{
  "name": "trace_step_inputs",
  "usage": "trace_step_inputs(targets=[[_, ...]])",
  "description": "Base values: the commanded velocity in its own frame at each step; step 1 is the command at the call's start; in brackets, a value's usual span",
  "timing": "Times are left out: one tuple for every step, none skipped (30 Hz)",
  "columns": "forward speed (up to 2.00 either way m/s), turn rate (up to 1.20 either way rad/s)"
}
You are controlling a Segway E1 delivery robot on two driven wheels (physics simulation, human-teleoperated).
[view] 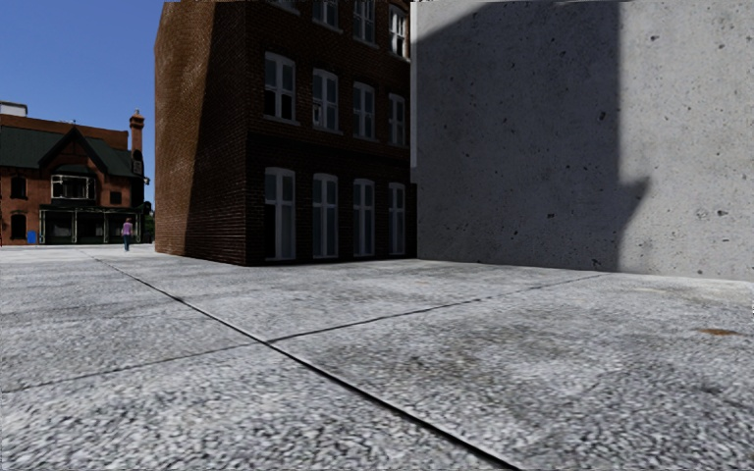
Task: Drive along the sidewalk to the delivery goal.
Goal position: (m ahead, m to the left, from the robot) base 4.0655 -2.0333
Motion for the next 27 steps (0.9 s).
trace_step_inputs(targets=[[2.0,-0.4],[2.0,-0.4],[1.96,-0.4],[1.91,-0.4],[1.89,-0.4],[1.89,-0.4],[1.88,-0.4],[1.88,-0.4],[1.88,-0.4],[1.88,-0.4],[1.88,-0.4],[1.88,-0.4],[1.88,-0.4],[1.84,-0.4],[1.84,-0.4],[1.79,-0.4],[1.69,-0.43],[1.63,-0.49],[1.59,-0.51],[1.59,-0.51],[1.56,-0.52],[1.52,-0.53],[1.49,-0.53],[1.49,-0.53],[1.46,-0.53],[1.41,-0.53],[1.37,-0.53]])
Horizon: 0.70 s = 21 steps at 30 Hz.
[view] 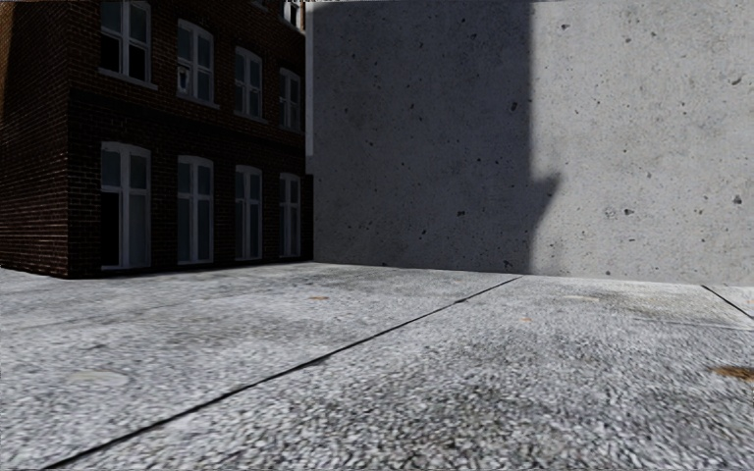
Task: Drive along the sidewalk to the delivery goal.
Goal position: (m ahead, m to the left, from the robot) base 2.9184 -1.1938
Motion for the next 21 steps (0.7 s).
trace_step_inputs(targets=[[1.35,-0.53],[1.35,-0.53],[1.33,-0.53],[1.32,-0.55],[1.3,-0.59],[1.3,-0.59],[1.28,-0.63],[1.27,-0.65],[1.27,-0.66],[1.27,-0.66],[1.27,-0.66],[1.27,-0.66],[1.27,-0.66],[1.27,-0.66],[1.27,-0.66],[1.27,-0.63],[1.27,-0.6],[1.27,-0.6],[1.27,-0.6],[1.27,-0.6],[1.27,-0.6]])
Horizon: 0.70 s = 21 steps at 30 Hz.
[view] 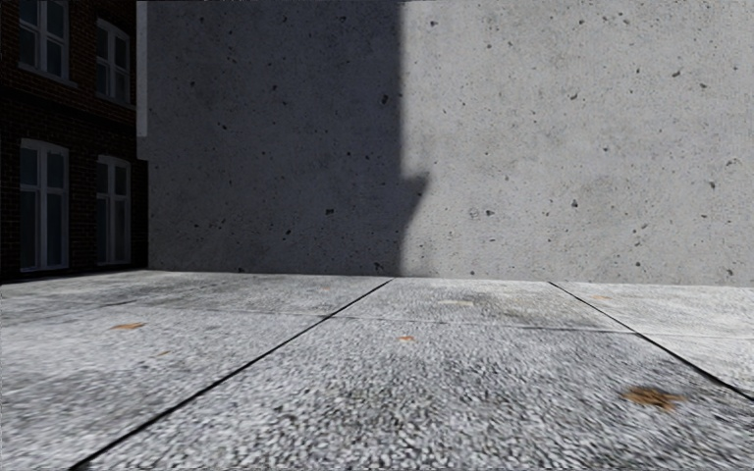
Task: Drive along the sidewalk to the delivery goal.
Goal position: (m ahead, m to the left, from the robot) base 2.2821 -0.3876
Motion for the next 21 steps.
trace_step_inputs(targets=[[1.27,-0.6],[1.27,-0.6],[1.27,-0.6],[1.27,-0.6],[1.27,-0.6],[1.27,-0.6],[1.27,-0.6],[1.27,-0.6],[1.27,-0.6],[1.27,-0.6],[1.27,-0.6],[1.27,-0.57],[1.27,-0.36],[1.27,0.0],[1.27,0.0],[1.27,0.0],[1.27,0.0],[1.27,0.0],[1.27,0.0],[1.27,0.0],[1.27,0.0]])
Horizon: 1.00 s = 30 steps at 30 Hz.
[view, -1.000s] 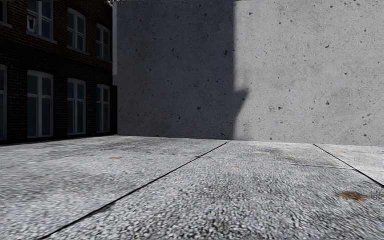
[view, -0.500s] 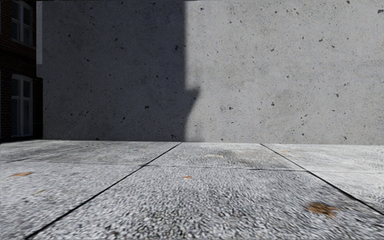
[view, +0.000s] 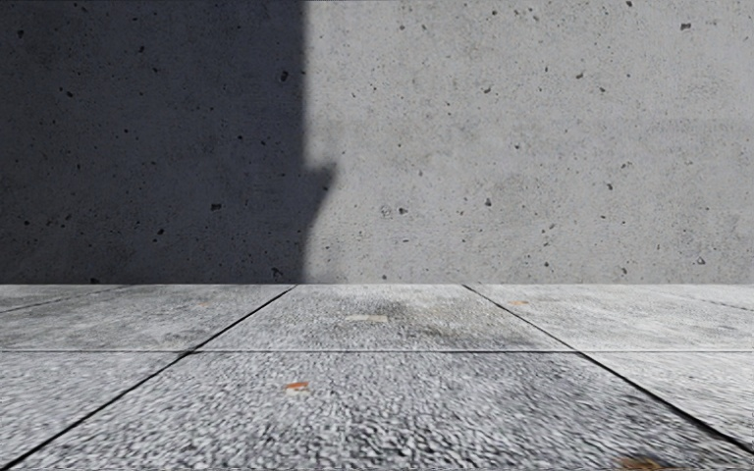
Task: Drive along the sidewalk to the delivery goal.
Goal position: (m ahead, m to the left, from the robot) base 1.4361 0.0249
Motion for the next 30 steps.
trace_step_inputs(targets=[[1.27,0.0],[1.27,0.0],[1.27,0.0],[1.27,0.0],[1.27,0.0],[1.27,0.0],[1.27,0.0],[1.27,0.0],[1.27,0.0],[1.27,0.0],[1.27,0.0],[1.27,0.0],[1.27,0.0],[1.27,0.0],[1.27,0.0],[1.27,0.0],[1.27,0.0],[1.27,0.0],[1.27,0.0],[1.27,0.0],[1.27,0.0],[1.27,0.0],[1.27,0.0],[1.27,0.0],[1.27,0.0],[1.27,0.0],[1.27,0.0],[1.27,0.0],[1.27,0.0],[1.27,0.0]])
